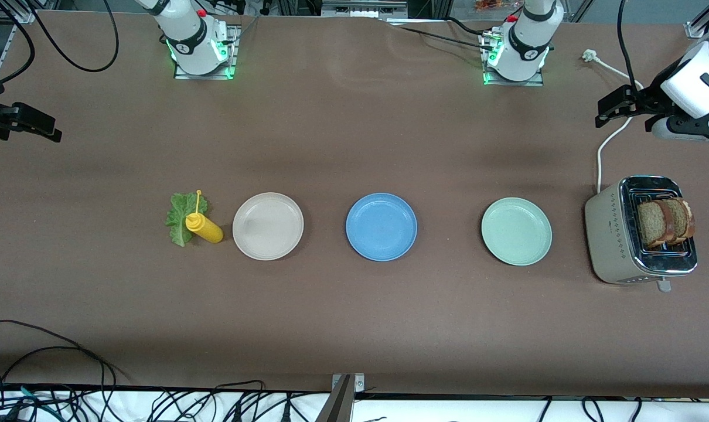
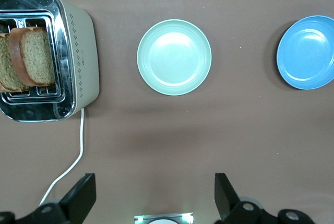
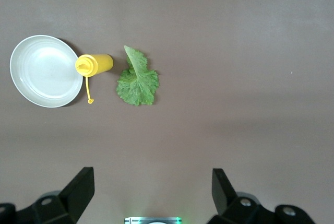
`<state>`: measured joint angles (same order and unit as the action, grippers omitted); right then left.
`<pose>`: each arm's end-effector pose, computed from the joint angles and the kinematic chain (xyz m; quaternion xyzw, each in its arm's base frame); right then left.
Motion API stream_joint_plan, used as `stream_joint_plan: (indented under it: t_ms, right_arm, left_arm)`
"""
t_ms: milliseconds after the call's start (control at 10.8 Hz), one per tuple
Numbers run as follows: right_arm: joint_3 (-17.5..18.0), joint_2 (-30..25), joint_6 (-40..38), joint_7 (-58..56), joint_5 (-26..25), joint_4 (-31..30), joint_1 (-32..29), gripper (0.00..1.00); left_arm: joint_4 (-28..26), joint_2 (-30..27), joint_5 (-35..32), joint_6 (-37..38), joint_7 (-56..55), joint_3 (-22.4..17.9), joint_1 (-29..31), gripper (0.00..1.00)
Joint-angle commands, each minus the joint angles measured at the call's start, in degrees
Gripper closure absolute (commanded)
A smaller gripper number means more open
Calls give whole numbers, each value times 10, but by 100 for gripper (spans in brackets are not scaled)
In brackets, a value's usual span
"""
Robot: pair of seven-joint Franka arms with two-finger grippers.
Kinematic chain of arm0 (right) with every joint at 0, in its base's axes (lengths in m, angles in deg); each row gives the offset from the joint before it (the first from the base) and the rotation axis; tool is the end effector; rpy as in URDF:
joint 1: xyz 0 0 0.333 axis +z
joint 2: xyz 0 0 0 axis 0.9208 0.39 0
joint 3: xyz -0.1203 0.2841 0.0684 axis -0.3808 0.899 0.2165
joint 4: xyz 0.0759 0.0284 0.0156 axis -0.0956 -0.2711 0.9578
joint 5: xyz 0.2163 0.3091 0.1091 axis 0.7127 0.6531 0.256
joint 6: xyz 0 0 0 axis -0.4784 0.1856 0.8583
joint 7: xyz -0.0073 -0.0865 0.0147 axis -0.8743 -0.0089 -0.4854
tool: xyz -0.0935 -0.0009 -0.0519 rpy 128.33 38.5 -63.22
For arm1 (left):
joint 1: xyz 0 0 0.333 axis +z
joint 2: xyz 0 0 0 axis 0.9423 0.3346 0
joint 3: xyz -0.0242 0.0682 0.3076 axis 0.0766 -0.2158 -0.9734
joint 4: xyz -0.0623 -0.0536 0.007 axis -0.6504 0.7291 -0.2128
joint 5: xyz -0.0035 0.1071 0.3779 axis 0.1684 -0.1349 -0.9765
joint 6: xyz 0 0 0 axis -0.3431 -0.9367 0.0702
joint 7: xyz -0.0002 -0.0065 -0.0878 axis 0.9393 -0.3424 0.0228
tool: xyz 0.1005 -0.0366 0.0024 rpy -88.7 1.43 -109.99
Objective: Make sandwich in blue plate with both arms
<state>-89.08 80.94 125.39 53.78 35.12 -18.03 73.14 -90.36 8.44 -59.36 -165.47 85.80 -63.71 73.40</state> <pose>0.5608 -0.0377 0.6138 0.9988 -0.0138 -0.0472 0.0029 0.5179 -0.0214 0.6034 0.9979 -0.0256 -0.0580 0.0165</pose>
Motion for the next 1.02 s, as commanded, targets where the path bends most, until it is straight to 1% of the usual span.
stream_joint_plan:
  t_ms: [0, 926]
  right_arm:
    - [0, -2, -25, -8, -7, 8, -2, 0]
    - [1, -1, -25, -18, -5, 9, -3, 0]
  left_arm:
    - [16, 7, -10, 4, 11, 2, 5, 0]
    - [15, 7, -10, 4, 6, 2, 5, 0]
